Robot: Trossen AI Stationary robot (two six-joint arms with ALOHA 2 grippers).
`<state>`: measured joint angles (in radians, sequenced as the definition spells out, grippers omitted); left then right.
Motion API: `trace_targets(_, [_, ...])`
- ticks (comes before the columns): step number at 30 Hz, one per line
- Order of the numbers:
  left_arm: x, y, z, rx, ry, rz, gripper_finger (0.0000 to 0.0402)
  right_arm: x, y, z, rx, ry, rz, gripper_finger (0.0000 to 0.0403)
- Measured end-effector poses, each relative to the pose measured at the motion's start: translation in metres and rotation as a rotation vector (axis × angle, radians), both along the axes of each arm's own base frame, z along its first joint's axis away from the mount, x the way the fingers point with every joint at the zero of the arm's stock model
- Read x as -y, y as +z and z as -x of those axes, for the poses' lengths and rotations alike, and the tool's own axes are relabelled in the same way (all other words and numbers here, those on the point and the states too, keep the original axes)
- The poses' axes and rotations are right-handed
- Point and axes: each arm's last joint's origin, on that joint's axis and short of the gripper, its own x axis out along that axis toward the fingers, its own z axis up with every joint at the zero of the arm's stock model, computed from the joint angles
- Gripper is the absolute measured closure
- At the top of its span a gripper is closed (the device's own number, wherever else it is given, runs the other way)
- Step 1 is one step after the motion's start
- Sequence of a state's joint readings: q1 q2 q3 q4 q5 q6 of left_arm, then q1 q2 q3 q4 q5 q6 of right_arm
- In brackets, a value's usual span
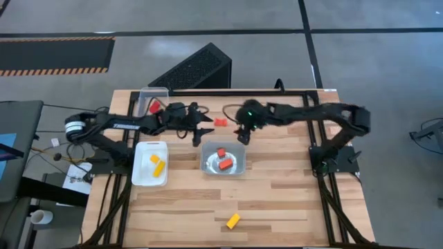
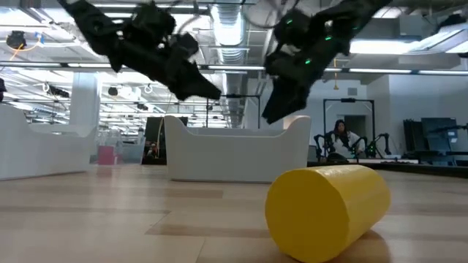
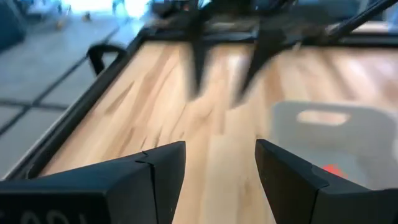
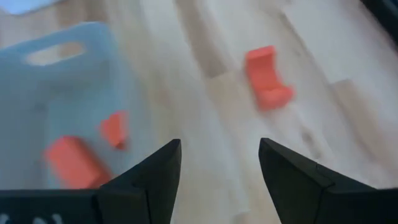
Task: Sort & place blocks by color
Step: Put the orange wooden block into the gray bin
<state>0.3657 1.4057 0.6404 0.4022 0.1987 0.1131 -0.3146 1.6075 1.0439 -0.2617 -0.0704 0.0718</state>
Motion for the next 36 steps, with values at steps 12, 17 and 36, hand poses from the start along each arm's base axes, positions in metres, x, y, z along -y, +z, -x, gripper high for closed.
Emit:
trace_targets(12, [-0.043, -0.030, -0.037, -0.091, -0.009, 0.106, 0.0170, -0.084, -0.007, 0.032, 0.223, 0.066, 0.019, 0.0165])
trace_targets(17, [-0.050, -0.037, -0.047, -0.115, -0.018, 0.133, 0.0127, -0.102, -0.017, 0.038, 0.254, 0.058, 0.011, 0.0165])
trace_targets(36, [-0.076, -0.036, -0.043, -0.258, 0.208, 0.209, 0.0090, -0.109, -0.032, 0.046, 0.289, 0.040, 0.015, 0.0165])
